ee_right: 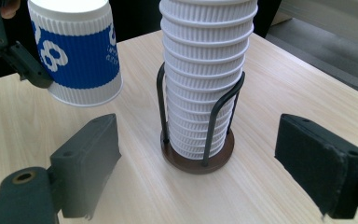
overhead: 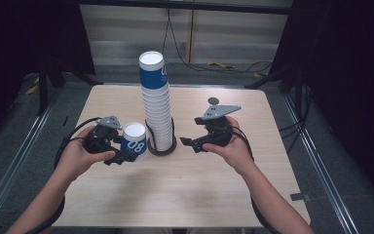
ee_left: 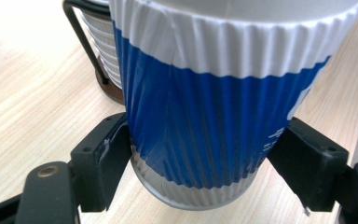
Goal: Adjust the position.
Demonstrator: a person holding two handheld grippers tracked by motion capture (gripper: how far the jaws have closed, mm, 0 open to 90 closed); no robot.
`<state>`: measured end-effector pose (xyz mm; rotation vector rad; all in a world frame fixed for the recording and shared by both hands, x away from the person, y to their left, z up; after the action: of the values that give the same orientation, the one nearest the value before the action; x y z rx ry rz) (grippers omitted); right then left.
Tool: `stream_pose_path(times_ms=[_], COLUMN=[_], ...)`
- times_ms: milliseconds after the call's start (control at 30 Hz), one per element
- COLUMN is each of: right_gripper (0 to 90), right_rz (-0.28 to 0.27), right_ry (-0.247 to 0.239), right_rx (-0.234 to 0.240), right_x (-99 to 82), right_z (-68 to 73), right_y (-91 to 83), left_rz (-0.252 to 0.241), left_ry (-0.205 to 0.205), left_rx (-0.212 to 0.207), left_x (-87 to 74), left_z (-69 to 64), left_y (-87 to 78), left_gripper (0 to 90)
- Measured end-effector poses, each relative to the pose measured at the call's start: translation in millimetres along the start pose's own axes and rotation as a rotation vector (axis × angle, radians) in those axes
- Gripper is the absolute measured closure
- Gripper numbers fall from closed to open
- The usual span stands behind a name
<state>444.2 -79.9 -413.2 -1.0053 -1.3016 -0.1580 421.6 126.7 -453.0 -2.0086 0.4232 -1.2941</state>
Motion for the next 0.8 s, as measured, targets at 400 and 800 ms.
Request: stream_pose_path(times_ms=[400, 800], right_gripper=[13.3, 13.2], right_rz=[0.005, 0.011], right_ry=[-0.009, -0.003], right_rx=[0.011, 0.013], right_x=[-9.1, -18.3], right_z=[1.7, 0.1], right_y=[-3.0, -6.1], left_rz=[0.028, 0.075], left_ry=[0.03, 0.05], left_rx=[-0.052, -0.073], left_x=[-0.5, 0.8], left_z=[-15.8, -26.4], left_y=[19.9, 34.2], left_gripper=[22.9, 23.1])
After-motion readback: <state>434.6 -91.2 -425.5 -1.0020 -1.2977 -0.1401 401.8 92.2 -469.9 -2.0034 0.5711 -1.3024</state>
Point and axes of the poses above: each handheld gripper's, and its own axes: y roughly forward along the jaws, x roughly out of its top, z roughly to its left, the point moved 10 cm from there along y, roughly forward along the jaws, and after that the axes turned 9 degrees about -x, right-handed, at the moved point
